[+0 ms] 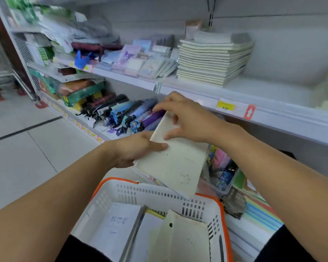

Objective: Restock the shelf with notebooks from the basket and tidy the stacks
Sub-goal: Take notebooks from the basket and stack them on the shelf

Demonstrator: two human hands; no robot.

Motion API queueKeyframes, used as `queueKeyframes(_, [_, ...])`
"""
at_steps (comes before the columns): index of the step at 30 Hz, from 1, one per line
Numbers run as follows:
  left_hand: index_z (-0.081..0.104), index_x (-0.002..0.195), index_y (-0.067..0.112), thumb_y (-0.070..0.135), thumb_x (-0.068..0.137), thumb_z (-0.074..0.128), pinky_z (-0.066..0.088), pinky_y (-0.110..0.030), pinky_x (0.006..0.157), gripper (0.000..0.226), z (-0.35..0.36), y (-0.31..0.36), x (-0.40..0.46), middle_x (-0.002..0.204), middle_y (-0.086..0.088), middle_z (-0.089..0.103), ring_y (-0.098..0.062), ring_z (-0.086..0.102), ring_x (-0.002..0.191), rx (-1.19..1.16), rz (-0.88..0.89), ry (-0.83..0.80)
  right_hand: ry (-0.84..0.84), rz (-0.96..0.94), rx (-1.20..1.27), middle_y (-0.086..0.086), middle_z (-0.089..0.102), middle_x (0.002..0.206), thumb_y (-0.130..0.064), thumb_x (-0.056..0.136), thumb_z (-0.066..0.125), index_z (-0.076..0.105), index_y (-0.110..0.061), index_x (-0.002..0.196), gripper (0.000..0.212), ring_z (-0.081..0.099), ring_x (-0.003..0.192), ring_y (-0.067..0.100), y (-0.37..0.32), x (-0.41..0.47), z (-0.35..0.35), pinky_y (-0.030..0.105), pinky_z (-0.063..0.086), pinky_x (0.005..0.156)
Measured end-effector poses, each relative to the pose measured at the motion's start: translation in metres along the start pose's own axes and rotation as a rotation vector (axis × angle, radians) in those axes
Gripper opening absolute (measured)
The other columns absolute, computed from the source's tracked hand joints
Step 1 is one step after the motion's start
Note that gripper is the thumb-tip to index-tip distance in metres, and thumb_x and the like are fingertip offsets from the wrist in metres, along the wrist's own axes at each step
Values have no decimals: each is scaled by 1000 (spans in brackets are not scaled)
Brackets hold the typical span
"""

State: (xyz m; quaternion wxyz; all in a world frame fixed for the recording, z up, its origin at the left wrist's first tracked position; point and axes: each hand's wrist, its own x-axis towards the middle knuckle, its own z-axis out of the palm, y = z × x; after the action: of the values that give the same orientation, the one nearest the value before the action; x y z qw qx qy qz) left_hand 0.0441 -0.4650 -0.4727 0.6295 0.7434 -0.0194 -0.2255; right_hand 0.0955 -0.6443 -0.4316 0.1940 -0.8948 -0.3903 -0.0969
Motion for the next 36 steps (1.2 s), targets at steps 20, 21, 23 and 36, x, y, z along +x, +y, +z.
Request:
queueKeyframes(20, [60, 112, 14, 29, 99, 54, 54, -23, 51, 21, 4, 162, 63, 99, -6, 74, -20, 74, 75, -393, 581, 268, 697, 543, 1452, 12, 72, 88, -14, 105, 45, 53, -7, 120, 18, 72, 55, 24, 50, 22, -135, 15, 49, 39])
queueKeyframes(21, [59, 113, 15, 31, 99, 54, 55, -25, 53, 22, 2, 166, 66, 100, -7, 74, -22, 74, 78, -398, 593, 276, 703, 553, 1482, 16, 68, 91, -11, 105, 44, 52, -4, 117, 16, 71, 53, 25, 63, 37, -150, 15, 49, 38])
queueKeyframes(23, [59, 118, 17, 33, 98, 55, 57, -28, 57, 26, -6, 169, 69, 103, -6, 74, -24, 74, 83, -286, 597, 275, 680, 602, 1509, 22, 61, 91, -6, 106, 40, 50, -1, 115, 15, 68, 47, 26, 88, 72, -177, 17, 50, 38])
queueKeyframes(36, [60, 115, 15, 31, 97, 56, 55, -25, 53, 24, -55, 159, 81, 97, -5, 75, -21, 73, 76, -297, 602, 330, 165, 950, 99, -1, 35, 59, -75, 73, 66, 46, -20, 73, 59, 29, 46, 14, 154, 141, -180, 24, 22, 46])
